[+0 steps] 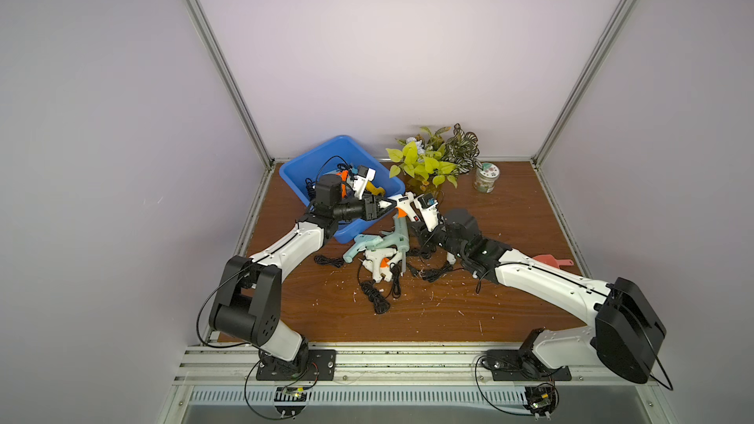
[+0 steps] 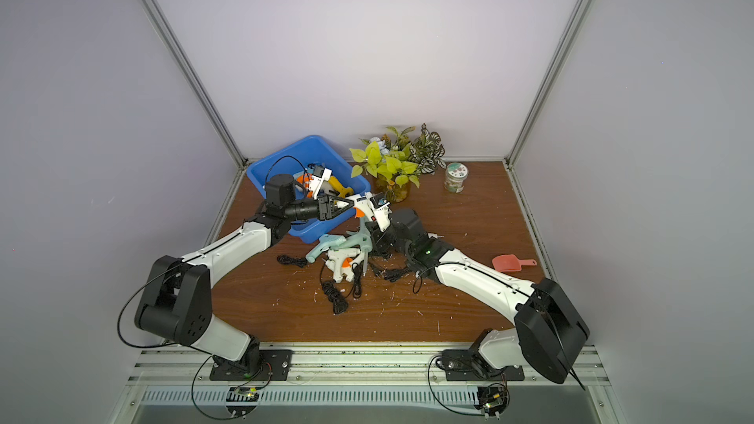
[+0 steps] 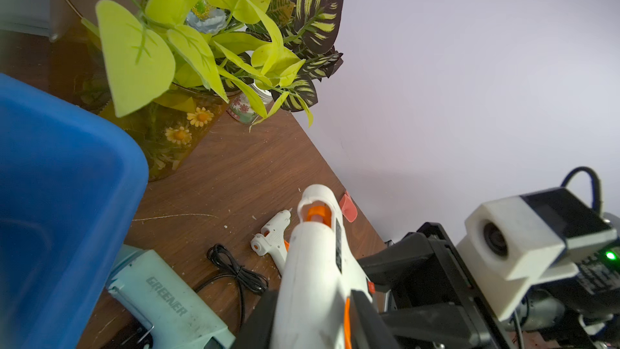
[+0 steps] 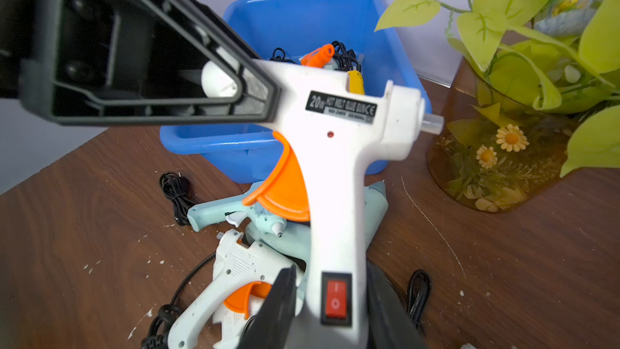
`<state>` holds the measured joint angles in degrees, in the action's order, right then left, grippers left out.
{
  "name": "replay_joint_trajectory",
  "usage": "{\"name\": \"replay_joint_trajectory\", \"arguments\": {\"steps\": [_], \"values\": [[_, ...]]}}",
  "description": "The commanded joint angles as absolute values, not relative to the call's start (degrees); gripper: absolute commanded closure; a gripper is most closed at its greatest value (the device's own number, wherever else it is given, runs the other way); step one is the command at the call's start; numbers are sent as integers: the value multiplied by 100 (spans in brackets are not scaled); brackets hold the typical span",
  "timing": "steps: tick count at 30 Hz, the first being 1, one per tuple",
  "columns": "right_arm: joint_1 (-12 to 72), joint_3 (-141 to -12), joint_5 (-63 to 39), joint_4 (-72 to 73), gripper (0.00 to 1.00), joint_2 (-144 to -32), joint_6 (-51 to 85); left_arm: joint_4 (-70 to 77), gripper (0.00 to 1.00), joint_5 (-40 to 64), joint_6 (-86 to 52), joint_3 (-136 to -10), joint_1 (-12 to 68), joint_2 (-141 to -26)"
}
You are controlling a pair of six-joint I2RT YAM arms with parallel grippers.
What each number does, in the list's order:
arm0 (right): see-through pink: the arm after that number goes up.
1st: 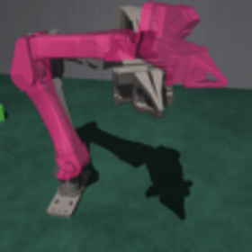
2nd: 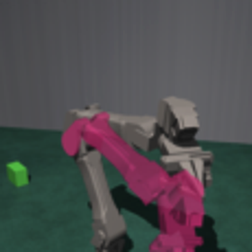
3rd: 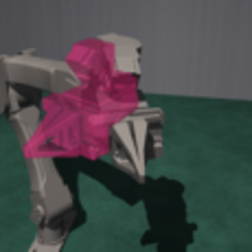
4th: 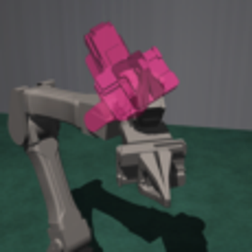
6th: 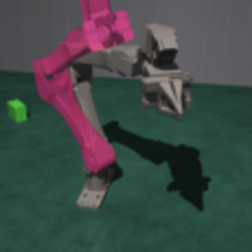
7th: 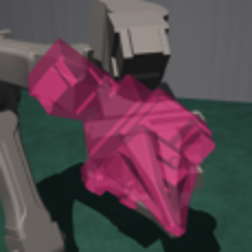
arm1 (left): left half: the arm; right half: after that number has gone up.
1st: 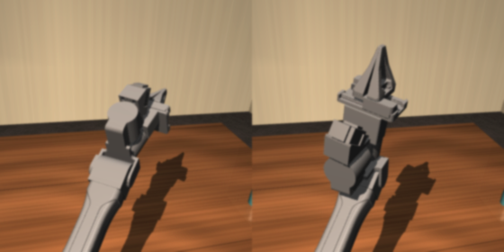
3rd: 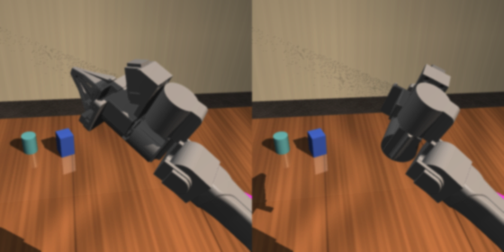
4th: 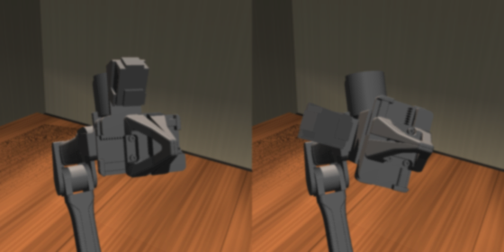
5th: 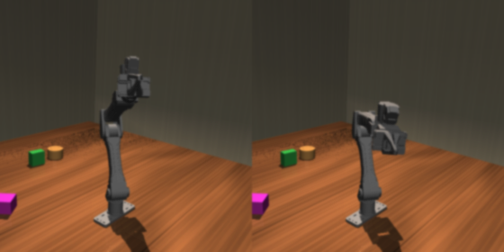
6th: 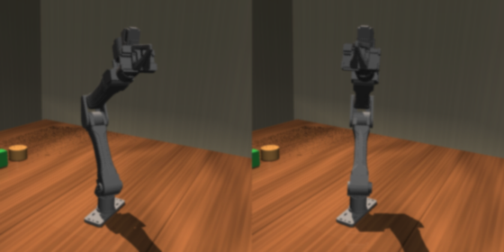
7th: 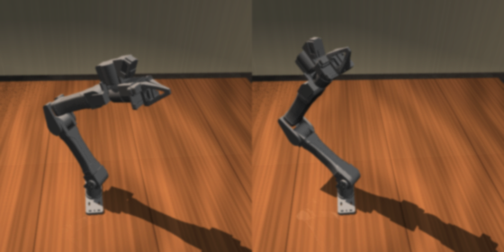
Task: Put the hot melt glue gun into the storage box
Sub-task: Pick up the hot melt adhesive gun from the center of the board.
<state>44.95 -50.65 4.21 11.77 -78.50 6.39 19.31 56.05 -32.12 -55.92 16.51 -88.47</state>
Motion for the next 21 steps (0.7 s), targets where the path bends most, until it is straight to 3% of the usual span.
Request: {"name": "replay_joint_trajectory", "arguments": {"steps": [1,8,12,21], "values": [[4511,-5335,546,1574,84,-7891,589,1998,67,5793,-3153,-5614,1718,-8871],[4522,-5309,557,1566,79,-7920,615,2325,85,5814,-3390,-5551,1723,-8874],[4523,-5293,587,1558,58,-7871,653,2821,100,5818,-3802,-5439,1723,-8846],[4512,-5055,995,1556,15,-7301,884,4393,100,5779,-5061,-5273,1473,-8577]]}}
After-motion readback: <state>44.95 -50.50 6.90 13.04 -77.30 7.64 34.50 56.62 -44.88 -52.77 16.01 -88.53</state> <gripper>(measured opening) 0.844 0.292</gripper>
